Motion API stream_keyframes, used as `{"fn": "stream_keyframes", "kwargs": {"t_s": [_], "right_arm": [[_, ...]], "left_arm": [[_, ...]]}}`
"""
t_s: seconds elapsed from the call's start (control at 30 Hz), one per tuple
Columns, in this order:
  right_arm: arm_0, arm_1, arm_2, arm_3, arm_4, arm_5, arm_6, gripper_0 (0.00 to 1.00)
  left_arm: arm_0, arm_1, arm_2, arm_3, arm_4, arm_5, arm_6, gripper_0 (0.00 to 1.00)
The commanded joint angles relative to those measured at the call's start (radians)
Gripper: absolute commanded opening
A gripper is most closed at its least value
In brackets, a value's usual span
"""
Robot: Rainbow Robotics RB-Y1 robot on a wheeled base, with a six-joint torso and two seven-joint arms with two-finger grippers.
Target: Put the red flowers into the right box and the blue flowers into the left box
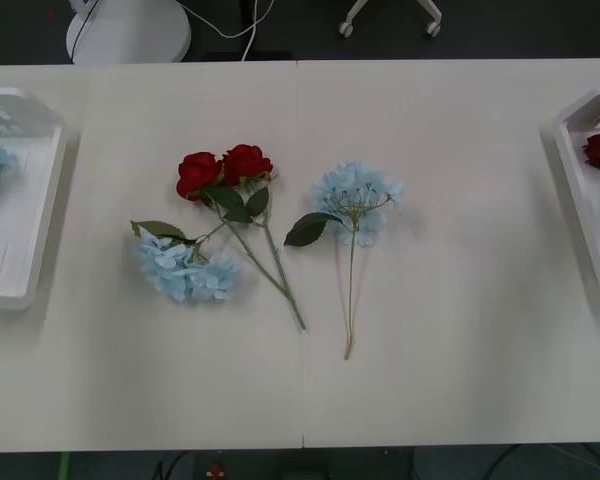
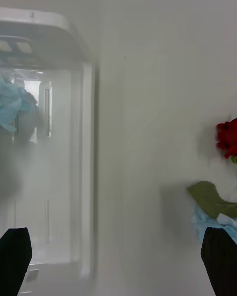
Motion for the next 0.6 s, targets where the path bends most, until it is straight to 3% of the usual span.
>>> {"fn": "stream_keyframes", "kwargs": {"t_s": [0.03,0.17,0.37,0.47,0.6], "right_arm": [[-0.034,-0.056,-0.006,-0.179,-0.140,0.135,0.012,1.00],[-0.033,-0.056,-0.006,-0.294,-0.303,0.259,-0.052,1.00],[-0.033,-0.056,0.019,-0.382,-0.591,0.397,-0.215,1.00],[-0.033,-0.058,0.057,-0.409,-0.689,0.408,-0.295,1.00],[-0.020,-0.058,0.115,-0.506,-0.734,0.406,-0.425,1.00]], "left_arm": [[0.037,-0.087,-0.158,-0.183,-0.093,-0.012,0.144,1.00],[0.089,-0.190,-0.254,-0.242,-0.166,-0.093,0.163,1.00],[0.118,-0.266,-0.415,-0.223,-0.282,-0.196,0.049,1.00],[0.108,-0.303,-0.474,-0.170,-0.322,-0.246,0.015,1.00],[0.019,-0.348,-0.524,-0.035,-0.340,-0.275,-0.017,1.00]]}}
